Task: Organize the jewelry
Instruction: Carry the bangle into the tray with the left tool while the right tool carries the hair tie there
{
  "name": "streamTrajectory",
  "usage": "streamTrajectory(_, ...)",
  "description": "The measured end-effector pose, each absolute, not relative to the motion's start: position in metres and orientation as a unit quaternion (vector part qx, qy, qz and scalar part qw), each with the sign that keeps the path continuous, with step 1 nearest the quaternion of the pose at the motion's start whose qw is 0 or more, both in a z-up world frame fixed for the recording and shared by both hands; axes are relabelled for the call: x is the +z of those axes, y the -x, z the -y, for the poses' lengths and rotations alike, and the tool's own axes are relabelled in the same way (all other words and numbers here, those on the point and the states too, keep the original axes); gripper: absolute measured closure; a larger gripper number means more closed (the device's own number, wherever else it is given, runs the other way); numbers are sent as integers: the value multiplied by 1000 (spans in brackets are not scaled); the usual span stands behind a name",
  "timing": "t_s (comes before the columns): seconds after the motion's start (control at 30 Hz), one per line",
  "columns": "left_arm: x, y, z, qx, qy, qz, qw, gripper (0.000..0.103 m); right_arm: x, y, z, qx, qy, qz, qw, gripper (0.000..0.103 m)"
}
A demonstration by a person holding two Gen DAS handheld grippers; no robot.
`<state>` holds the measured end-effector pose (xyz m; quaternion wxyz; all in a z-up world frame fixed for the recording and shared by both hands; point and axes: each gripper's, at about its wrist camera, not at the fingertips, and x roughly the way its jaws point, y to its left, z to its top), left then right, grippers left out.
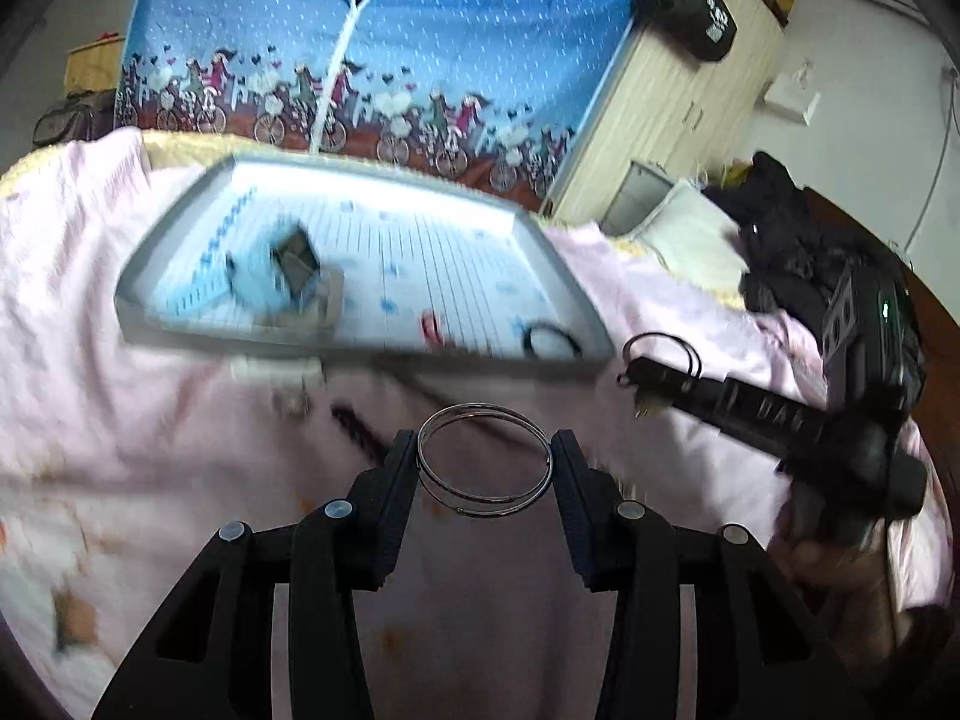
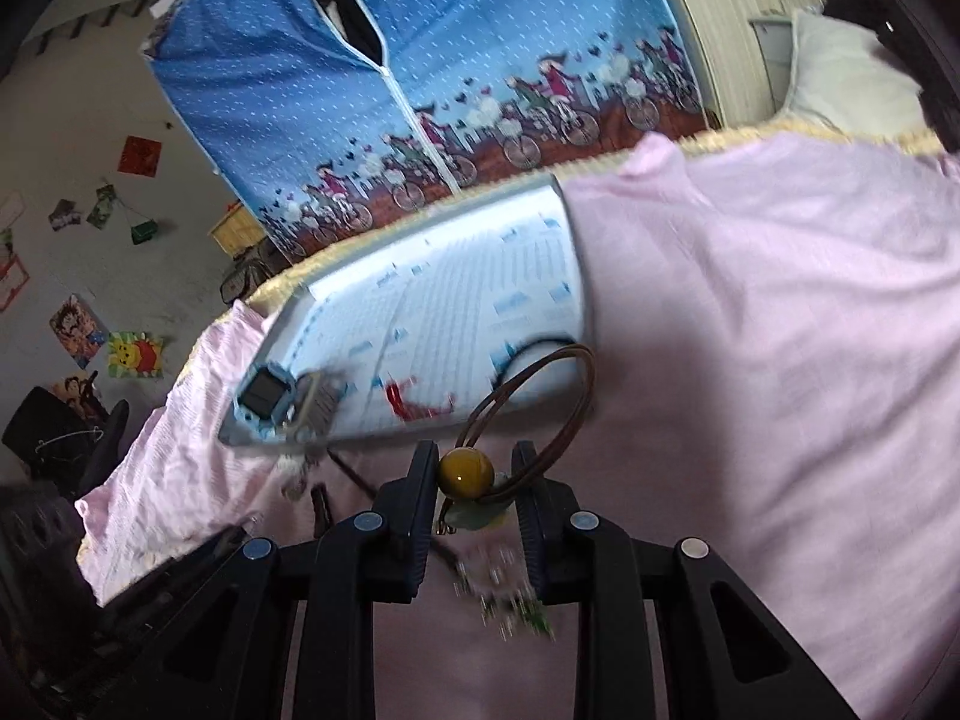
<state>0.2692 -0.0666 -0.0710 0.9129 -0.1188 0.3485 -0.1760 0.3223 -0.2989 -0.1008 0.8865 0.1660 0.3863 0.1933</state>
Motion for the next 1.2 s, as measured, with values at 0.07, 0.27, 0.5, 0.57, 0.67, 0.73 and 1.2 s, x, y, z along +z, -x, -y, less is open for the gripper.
streamTrajectory(0.07,-59,-281,70,-170,97,-336,921,64,-96,-328,292,195,-156,-365,897,79)
streamTrajectory(0.27,-60,-336,91,-139,36,-346,927,64,-96,-362,274,190,-111,-337,915,79)
streamTrajectory(0.5,-93,-390,97,-135,44,-388,911,64,-116,-388,285,182,-101,-352,913,79)
streamTrajectory(0.57,-98,-400,94,-136,51,-397,906,64,-120,-390,289,179,-100,-358,911,79)
streamTrajectory(0.67,-105,-408,91,-121,54,-412,902,64,-126,-393,293,176,-99,-369,907,78)
streamTrajectory(0.73,-109,-410,88,-110,56,-418,900,63,-128,-393,295,178,-99,-371,906,78)
streamTrajectory(1.2,-76,-390,76,-80,91,-402,908,45,-95,-374,299,144,-55,-321,935,36)
